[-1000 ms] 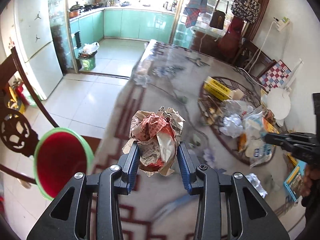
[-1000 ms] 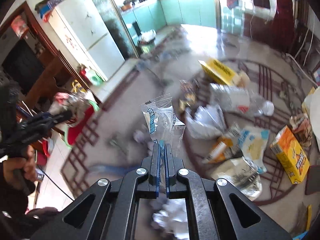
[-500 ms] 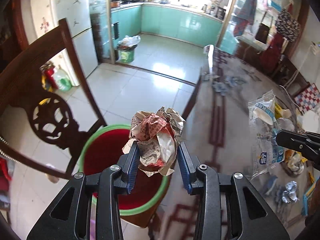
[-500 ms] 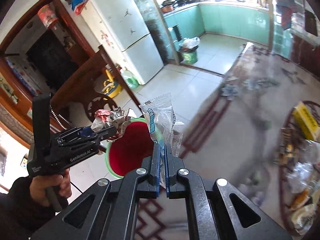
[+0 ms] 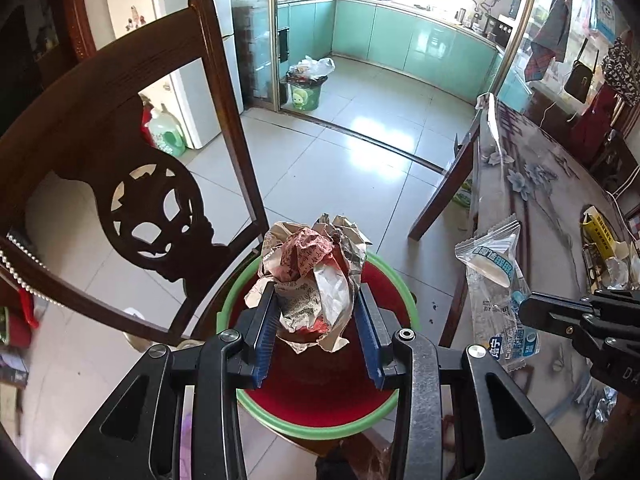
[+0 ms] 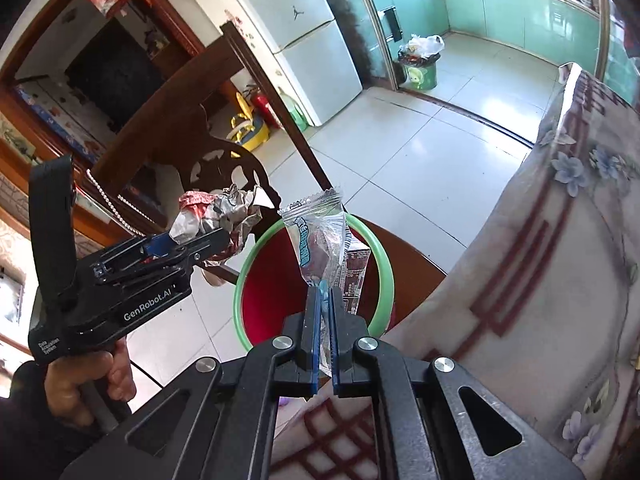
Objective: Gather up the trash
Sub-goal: 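Carry both items to the red bucket and open both tools to drop them, then move both open tools back over the table trash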
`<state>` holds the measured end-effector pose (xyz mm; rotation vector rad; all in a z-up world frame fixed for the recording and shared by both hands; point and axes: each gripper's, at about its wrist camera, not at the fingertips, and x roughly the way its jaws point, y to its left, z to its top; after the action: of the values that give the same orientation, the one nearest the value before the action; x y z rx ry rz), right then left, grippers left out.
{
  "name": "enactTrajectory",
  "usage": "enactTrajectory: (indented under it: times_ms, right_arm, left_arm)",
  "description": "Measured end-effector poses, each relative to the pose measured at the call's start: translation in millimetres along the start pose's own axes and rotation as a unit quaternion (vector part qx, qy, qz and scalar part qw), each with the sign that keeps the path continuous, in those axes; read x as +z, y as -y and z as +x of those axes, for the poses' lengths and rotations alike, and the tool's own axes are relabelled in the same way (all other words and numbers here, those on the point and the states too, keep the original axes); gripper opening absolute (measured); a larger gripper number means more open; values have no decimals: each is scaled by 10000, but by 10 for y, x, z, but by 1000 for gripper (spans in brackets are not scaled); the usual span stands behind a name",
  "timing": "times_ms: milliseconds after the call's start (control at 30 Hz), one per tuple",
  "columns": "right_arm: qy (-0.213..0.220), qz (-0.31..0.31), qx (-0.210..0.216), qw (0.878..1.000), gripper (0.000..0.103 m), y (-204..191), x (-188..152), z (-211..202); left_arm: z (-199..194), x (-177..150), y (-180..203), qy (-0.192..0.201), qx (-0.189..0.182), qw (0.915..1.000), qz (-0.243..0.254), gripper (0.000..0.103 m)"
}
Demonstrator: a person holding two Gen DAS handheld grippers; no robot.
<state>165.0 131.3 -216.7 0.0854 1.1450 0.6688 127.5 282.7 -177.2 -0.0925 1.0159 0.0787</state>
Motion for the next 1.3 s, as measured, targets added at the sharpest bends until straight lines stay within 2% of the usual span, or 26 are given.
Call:
enactTrajectory:
  times_ms: [333, 800, 833, 900, 933, 967, 1000, 1033, 1067, 1100, 1133, 1167, 1300]
  right_arm:
    - [-248, -84, 29, 9997, 3, -50, 111, 299]
    - [-287, -44, 29, 9996, 3, -53, 103, 403]
    - [-292, -30, 40, 9996, 3, -50, 103, 412]
    - [-314, 3, 107, 9994, 4, -51, 96, 448]
    - [-338, 25, 165, 9993, 4, -49, 92, 466]
    - [-344, 35, 172, 9993, 6, -40, 82, 475]
    - [-346, 29, 144, 9993, 8, -43, 75, 488]
    - [-344, 13, 97, 9994, 19, -45, 69, 497]
    - [-323, 6, 54, 9995, 35, -49, 64, 490]
    - [-280, -6, 36, 9996, 44, -52, 55, 482]
    - [-215, -24, 36, 9998, 61, -57, 44, 464]
    - [-129, -48, 48, 9999, 68, -67, 33, 437]
    - [64, -98, 88, 9999, 68, -95, -4, 278]
  left_arm:
    - [251, -47, -194, -285, 78, 9994, -189, 36]
    - [293, 4, -275, -260, 203, 9991, -270, 40]
    - [293, 8, -273, -251, 208, 9991, -271, 41]
    - [288, 9, -267, -239, 264, 9990, -278, 53]
    - [281, 9, -263, -229, 283, 9989, -284, 64]
    - [275, 12, -268, -209, 308, 9989, -290, 74]
    - [264, 16, -273, -186, 331, 9989, -291, 77]
    - [244, 17, -273, -159, 356, 9988, -284, 78]
    - [231, 22, -271, -146, 400, 9987, -270, 79]
    - [208, 28, -266, -131, 455, 9986, -255, 80]
    - [182, 34, -259, -97, 485, 9985, -243, 81]
    - [143, 41, -257, -54, 481, 9985, -247, 81]
    - [-90, 73, -192, 152, 426, 9987, -244, 81]
